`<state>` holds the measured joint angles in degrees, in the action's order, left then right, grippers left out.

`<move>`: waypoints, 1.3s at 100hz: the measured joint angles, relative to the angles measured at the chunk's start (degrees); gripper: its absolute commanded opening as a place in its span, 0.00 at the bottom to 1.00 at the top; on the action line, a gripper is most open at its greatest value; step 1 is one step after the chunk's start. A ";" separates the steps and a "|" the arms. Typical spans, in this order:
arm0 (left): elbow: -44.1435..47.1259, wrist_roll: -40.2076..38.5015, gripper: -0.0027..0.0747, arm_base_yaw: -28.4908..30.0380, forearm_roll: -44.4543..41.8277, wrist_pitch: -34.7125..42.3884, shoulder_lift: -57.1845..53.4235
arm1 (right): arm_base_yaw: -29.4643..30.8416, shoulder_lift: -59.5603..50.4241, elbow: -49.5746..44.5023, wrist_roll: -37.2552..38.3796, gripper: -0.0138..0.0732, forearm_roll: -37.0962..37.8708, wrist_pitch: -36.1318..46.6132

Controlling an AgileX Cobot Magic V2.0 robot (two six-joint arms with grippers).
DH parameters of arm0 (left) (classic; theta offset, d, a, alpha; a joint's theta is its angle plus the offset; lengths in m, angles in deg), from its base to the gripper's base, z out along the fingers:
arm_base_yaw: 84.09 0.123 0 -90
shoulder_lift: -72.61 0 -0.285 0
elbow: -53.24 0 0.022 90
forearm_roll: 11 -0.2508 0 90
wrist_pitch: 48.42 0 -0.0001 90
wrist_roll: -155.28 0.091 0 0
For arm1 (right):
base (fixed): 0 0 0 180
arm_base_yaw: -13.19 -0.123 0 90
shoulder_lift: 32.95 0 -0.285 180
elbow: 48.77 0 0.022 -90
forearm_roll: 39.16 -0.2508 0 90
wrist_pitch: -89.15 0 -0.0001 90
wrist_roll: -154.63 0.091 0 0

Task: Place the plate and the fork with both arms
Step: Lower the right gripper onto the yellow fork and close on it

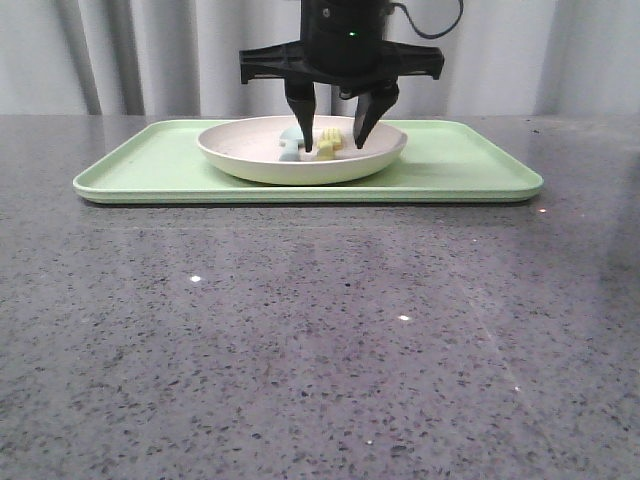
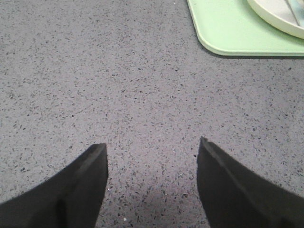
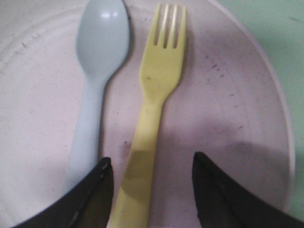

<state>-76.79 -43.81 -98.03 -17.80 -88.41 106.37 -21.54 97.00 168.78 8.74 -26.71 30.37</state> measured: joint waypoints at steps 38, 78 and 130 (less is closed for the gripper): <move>0.00 0.00 0.56 0.00 0.00 0.00 0.00 | 0.00 0.75 0.04 2.62 0.56 -0.34 0.00; 0.00 0.00 0.56 0.00 0.00 0.00 0.00 | 0.00 1.81 0.25 2.70 0.56 -1.14 0.67; 0.00 0.00 0.56 0.00 0.00 0.00 0.00 | -0.10 1.90 0.34 2.88 0.40 -1.68 1.19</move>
<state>-76.79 -43.81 -98.03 -17.80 -88.41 106.37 -21.65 98.91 169.12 11.62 -28.39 31.55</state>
